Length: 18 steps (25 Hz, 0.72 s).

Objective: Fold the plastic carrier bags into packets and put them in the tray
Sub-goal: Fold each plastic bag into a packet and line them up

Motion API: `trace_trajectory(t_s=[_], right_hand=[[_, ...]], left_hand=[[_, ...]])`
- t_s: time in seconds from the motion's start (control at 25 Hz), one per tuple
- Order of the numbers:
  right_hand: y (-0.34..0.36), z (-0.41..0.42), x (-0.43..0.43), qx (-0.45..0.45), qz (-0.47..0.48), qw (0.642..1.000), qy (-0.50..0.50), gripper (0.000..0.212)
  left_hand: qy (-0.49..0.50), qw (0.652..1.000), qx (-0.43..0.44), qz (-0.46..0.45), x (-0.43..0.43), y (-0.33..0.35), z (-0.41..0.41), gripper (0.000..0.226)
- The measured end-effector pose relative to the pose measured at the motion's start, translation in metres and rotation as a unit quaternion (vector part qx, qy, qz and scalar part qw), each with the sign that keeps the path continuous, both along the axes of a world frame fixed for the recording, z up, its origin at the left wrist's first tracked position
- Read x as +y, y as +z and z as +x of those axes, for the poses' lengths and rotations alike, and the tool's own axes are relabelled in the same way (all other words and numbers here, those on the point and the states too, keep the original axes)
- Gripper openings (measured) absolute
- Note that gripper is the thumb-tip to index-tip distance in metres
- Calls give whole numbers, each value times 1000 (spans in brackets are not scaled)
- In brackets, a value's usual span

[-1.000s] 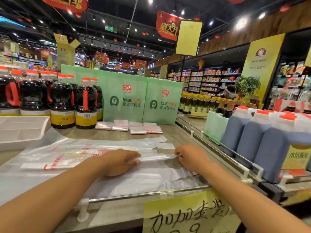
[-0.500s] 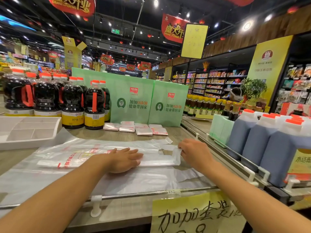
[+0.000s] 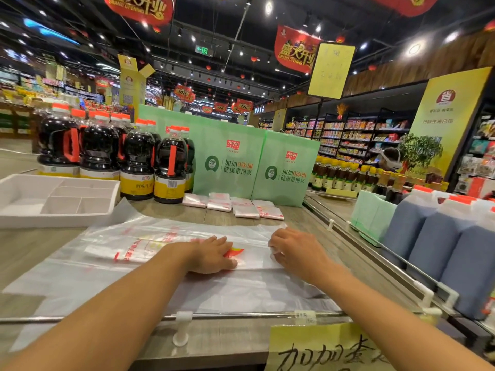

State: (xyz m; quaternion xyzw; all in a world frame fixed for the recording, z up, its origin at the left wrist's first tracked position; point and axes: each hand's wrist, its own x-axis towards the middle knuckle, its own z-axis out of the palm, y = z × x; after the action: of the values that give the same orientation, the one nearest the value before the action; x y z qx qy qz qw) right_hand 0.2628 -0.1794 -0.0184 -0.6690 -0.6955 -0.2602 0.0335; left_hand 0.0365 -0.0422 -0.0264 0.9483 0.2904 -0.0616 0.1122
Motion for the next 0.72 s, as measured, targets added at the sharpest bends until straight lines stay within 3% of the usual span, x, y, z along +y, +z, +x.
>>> trace_trajectory(t_s=[0.16, 0.28, 0.36, 0.56, 0.72], right_hand=[[-3, -5, -2, 65, -34, 996, -51, 58], [-2, -8, -3, 113, -24, 991, -68, 68], [-3, -8, -4, 136, -19, 988, -74, 59], [-6, -9, -1, 138, -72, 986, -65, 15], [-8, -8, -1, 134, -82, 986, -53, 13]], left_hand=[[7, 1000, 17, 16, 0, -3, 4, 73], [10, 1000, 16, 15, -2, -2, 3, 73], [10, 1000, 10, 12, -6, -1, 2, 72], [-19, 999, -21, 20, -11, 0, 2, 66], [-61, 997, -45, 18, -21, -3, 11, 63]])
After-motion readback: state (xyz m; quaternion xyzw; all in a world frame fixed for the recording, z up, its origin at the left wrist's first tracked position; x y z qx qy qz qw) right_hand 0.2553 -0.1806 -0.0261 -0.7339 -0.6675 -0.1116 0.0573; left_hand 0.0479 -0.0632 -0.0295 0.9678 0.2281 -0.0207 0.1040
